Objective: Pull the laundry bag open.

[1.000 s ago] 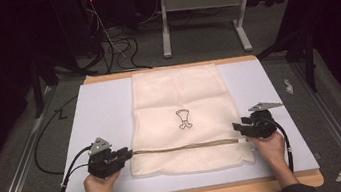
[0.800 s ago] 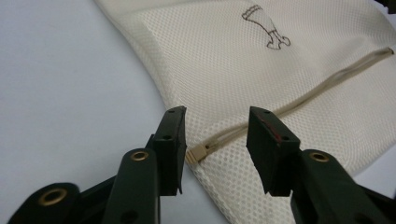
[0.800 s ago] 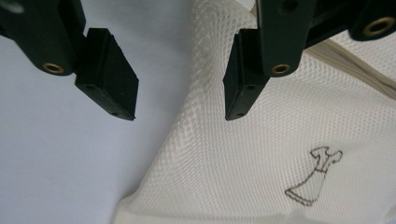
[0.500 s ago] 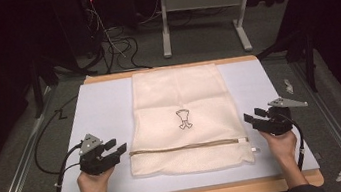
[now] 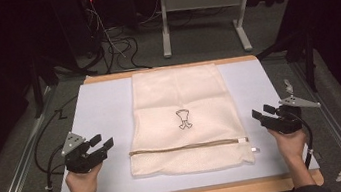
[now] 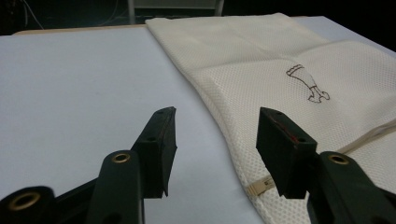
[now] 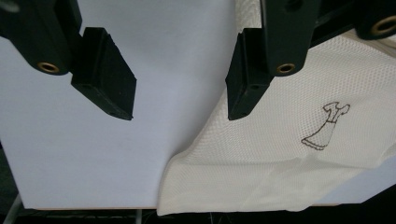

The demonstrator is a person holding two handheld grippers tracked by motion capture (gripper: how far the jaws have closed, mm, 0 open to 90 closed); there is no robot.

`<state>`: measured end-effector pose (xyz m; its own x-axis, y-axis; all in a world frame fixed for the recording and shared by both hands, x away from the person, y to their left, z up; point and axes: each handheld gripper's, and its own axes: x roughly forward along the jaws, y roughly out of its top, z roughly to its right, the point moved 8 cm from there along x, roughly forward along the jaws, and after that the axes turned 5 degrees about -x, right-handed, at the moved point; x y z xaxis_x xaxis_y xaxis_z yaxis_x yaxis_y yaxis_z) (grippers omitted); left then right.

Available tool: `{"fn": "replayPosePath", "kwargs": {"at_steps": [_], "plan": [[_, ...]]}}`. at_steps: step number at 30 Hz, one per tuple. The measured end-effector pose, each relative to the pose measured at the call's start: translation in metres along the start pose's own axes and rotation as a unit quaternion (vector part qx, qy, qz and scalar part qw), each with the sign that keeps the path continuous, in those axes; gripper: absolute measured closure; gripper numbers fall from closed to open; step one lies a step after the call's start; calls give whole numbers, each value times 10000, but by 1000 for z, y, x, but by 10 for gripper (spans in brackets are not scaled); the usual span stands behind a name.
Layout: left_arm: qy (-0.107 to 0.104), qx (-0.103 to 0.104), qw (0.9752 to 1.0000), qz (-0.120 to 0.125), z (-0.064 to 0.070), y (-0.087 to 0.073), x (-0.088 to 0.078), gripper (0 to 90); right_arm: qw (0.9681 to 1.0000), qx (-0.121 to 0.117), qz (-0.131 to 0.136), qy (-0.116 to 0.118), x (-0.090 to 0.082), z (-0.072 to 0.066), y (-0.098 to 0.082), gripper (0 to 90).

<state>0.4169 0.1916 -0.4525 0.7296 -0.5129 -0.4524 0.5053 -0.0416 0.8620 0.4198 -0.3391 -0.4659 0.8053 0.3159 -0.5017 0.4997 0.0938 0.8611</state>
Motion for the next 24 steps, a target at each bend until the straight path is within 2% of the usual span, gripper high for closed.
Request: {"fn": "replayPosePath", "kwargs": {"at_steps": [8,13,16,21,24], "plan": [[191,-243,9995,79,-19,-3,0,476,9997,127,110,-152,-8,17,-4,443],[259,-245,9994,-13,-25,-7,4,474,9995,231,74,-215,-7,27,-12,448],[265,-329,9991,-34,-27,-10,8,473,9994,261,32,-233,-6,29,-17,463],[326,-310,9990,-77,-28,-12,15,472,9990,126,-76,-412,-4,31,-23,485],[404,-299,9987,-126,-31,-15,20,472,9988,251,-104,-404,-2,33,-26,494]]}}
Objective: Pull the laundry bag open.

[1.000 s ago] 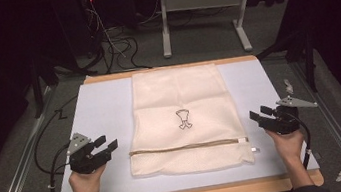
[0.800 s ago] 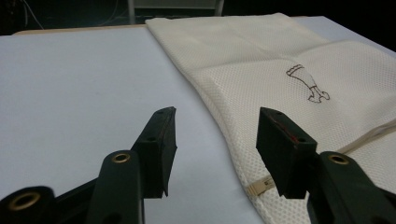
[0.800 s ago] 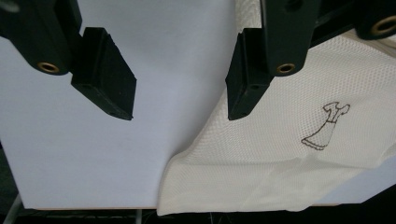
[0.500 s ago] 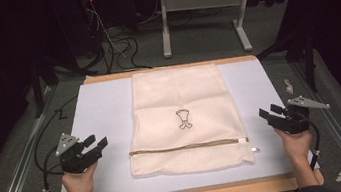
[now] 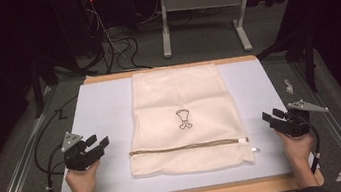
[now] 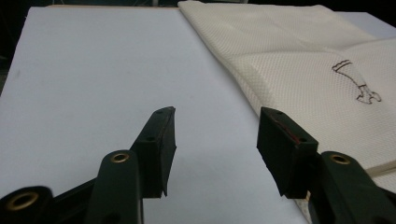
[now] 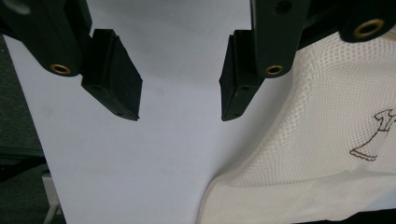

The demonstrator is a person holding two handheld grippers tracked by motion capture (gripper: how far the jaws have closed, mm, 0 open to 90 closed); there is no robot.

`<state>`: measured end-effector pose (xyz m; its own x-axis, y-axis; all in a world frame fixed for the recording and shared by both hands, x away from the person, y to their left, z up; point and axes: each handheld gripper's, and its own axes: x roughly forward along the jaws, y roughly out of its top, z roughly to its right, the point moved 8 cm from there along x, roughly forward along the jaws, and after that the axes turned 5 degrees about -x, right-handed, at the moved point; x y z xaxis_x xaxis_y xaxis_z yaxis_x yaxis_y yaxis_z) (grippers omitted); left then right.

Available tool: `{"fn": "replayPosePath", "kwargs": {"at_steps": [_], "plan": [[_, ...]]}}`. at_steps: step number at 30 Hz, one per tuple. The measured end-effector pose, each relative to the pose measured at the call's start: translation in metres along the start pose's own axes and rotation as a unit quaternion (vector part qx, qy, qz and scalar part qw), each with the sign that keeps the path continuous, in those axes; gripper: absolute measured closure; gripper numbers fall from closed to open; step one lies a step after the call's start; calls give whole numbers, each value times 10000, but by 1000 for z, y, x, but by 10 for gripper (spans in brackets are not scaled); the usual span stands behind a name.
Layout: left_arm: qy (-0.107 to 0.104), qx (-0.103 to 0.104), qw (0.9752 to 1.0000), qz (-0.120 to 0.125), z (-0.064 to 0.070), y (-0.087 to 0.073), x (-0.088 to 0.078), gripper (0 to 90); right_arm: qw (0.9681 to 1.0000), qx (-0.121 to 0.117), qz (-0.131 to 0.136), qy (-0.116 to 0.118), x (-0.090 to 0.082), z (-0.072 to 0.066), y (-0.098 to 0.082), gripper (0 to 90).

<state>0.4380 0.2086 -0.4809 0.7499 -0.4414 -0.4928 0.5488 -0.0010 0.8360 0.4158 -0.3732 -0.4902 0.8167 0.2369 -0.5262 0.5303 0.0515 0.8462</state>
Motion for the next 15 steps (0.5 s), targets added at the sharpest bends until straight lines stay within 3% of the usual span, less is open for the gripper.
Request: {"fn": "replayPosePath", "kwargs": {"at_steps": [9,15], "plan": [[230,32,9997,-80,-7,-5,18,472,9999,115,4,-125,8,6,-3,496],[404,53,9990,-189,-14,-10,29,467,9998,24,-26,-183,11,7,-4,494]]}}
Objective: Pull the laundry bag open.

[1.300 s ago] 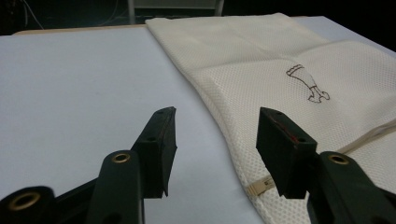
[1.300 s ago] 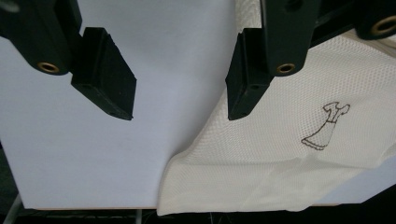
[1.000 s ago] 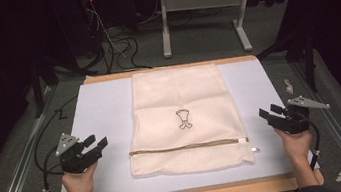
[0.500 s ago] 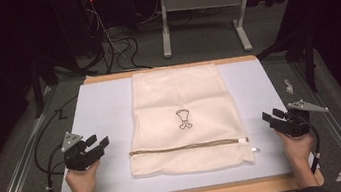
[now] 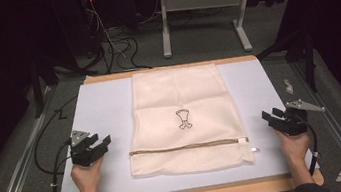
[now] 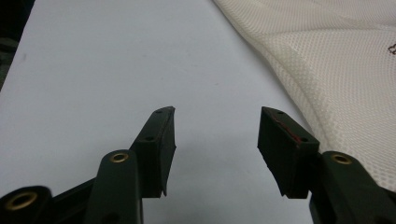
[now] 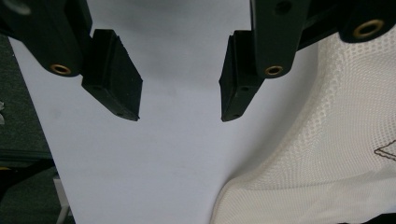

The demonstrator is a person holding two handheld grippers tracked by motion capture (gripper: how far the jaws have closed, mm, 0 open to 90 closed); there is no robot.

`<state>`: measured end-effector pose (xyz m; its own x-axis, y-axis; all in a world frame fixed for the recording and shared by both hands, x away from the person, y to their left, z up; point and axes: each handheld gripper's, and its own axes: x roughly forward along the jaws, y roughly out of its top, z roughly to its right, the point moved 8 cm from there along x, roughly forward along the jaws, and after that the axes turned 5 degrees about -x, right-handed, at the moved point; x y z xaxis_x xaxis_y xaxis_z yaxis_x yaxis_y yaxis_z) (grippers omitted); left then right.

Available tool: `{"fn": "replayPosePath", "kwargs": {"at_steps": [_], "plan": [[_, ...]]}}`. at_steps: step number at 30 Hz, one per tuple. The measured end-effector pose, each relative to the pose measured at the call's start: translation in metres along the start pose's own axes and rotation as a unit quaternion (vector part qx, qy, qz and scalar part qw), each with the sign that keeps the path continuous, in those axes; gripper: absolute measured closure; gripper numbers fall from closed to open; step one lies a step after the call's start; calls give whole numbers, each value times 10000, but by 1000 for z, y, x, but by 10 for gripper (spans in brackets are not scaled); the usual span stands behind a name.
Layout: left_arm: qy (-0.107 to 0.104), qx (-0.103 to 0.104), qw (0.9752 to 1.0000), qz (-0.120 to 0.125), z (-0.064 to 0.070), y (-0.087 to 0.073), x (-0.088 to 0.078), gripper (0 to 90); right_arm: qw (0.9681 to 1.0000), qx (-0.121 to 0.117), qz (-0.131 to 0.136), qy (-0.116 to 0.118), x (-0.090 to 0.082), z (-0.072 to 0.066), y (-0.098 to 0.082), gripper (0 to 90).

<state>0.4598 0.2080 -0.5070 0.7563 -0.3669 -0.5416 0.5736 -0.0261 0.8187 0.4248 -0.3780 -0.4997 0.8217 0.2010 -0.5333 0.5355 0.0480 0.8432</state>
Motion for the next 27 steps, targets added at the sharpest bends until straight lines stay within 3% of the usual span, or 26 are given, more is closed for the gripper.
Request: {"fn": "replayPosePath", "kwargs": {"at_steps": [5,14,17,27], "plan": [[89,-4,10000,-42,-2,-3,7,463,9998,142,58,-135,3,5,-4,486],[197,87,9997,-63,-4,-6,14,459,9996,-6,-92,-255,9,6,-10,483],[242,46,9997,1,-4,-5,16,461,9996,-41,-109,-253,12,6,-10,488],[327,3,9994,-125,-3,-9,24,462,9991,-51,-258,-330,14,8,-13,486]]}}
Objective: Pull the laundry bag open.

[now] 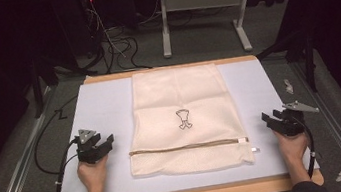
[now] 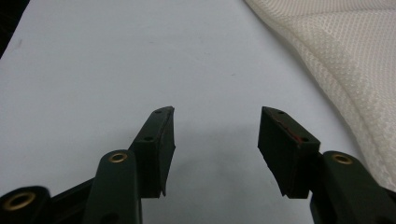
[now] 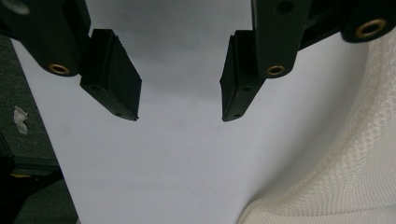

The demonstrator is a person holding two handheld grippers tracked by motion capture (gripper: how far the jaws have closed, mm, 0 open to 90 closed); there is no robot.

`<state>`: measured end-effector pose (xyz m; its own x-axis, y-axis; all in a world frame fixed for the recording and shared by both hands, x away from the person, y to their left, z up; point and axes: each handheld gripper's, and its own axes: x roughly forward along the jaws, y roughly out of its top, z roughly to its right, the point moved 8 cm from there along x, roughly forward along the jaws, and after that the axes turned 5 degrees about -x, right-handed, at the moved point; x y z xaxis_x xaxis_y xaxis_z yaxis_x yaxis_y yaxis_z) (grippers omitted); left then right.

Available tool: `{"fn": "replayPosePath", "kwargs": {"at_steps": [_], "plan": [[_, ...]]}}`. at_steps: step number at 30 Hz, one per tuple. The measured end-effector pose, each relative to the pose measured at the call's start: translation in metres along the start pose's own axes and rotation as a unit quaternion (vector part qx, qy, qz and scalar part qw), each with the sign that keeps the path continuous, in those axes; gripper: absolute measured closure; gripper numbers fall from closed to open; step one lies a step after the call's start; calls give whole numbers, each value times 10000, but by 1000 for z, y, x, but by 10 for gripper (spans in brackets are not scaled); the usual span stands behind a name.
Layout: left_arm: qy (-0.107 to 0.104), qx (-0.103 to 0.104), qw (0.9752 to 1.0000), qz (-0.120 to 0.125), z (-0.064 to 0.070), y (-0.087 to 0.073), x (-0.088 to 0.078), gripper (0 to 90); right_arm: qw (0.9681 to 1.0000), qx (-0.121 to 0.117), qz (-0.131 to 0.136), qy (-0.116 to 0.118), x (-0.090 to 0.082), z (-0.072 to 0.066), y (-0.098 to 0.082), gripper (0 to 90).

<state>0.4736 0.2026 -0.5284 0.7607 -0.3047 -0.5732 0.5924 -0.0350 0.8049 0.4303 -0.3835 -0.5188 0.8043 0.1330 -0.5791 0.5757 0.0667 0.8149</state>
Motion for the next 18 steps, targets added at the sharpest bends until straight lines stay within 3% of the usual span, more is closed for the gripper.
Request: {"fn": "replayPosePath", "kwargs": {"at_steps": [7,13,18], "plan": [[29,42,10000,-52,0,-2,1,449,9998,-167,-97,-5,2,-3,-3,475],[70,254,9996,54,3,-2,0,435,9998,-74,-174,92,3,-3,-5,417],[24,250,9997,4,4,-3,0,427,9996,-133,-231,13,4,-3,-6,394]]}}
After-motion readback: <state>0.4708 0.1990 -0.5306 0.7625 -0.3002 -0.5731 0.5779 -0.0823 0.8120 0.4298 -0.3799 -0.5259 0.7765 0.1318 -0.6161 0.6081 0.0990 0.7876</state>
